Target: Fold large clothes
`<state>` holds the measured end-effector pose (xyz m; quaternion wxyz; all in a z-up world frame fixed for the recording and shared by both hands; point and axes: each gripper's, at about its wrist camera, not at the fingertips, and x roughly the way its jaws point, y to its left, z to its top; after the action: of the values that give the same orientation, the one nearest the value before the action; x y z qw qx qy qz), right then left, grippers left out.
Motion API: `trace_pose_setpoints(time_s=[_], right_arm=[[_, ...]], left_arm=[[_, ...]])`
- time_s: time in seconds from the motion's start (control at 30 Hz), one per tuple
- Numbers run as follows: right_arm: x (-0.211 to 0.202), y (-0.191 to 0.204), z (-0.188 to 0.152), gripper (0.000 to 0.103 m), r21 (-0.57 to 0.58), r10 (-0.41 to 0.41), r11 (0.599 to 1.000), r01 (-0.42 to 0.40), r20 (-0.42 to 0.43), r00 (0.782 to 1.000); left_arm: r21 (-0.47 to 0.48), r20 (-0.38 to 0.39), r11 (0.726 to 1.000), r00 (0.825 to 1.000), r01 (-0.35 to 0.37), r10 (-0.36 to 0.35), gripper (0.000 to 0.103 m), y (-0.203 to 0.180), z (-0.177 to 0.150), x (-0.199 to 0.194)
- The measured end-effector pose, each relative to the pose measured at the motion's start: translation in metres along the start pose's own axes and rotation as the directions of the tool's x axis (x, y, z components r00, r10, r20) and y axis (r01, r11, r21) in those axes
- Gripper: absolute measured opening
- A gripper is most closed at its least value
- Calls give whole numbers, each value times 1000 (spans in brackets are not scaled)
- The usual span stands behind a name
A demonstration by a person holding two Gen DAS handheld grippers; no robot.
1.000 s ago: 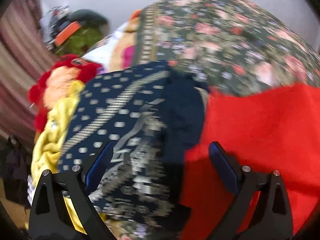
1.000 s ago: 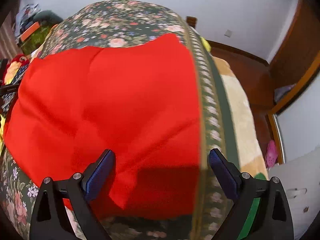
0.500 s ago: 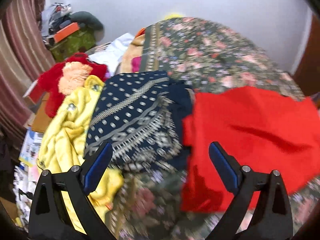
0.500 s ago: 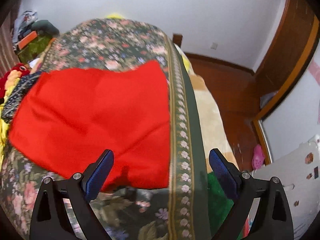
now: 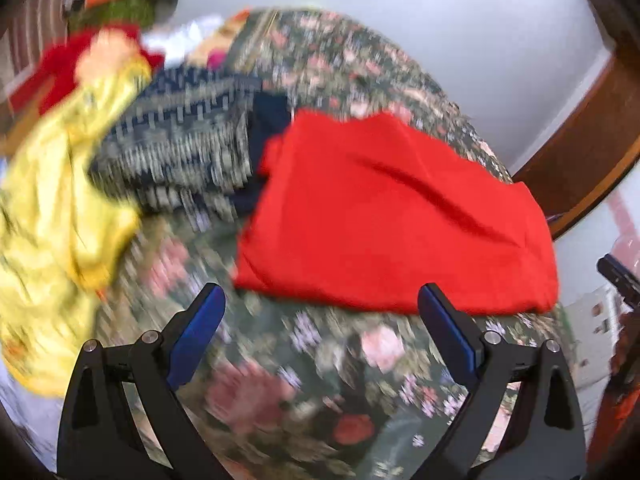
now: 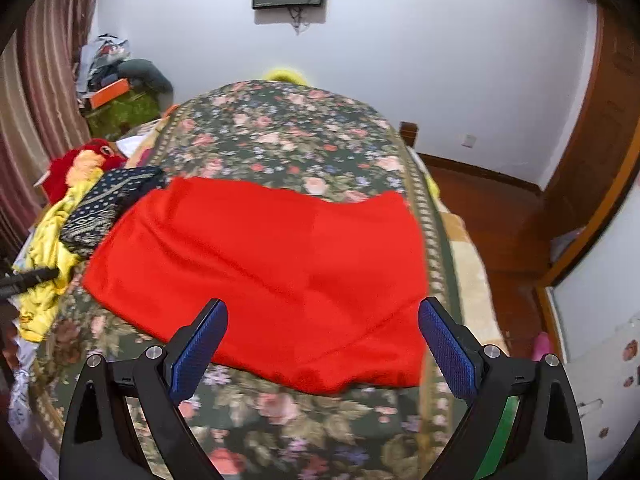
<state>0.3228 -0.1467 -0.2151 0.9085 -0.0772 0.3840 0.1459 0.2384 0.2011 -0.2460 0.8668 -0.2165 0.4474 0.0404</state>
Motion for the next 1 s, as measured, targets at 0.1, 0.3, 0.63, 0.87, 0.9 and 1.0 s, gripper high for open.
trace_pose_setpoints(time_s=[0.1,0.3,0.63,0.87,0.9,1.0], right_arm=[[11,11,-2,95,-18,22,1000,-22,-23,1000],[38,27,-6,95,-74,9,997,-14,-71,997],[70,31,-3,95,-67,35,997,-43,-109,993],[76,41,6,95,-71,50,996,-59,-126,991],[75,44,9,95,-76,50,995,-59,-126,991],[70,53,19,95,-86,59,994,-70,-119,991]], left_arm=[[-55,-63,998,998,11,-15,98,0,-16,22],[-250,-133,945,959,212,-250,98,8,-18,59],[-423,12,845,934,328,-357,97,35,34,122],[-389,40,908,987,158,-155,32,30,61,135],[-378,49,912,988,157,-149,18,29,62,132],[-344,128,925,984,162,-125,11,24,70,104]])
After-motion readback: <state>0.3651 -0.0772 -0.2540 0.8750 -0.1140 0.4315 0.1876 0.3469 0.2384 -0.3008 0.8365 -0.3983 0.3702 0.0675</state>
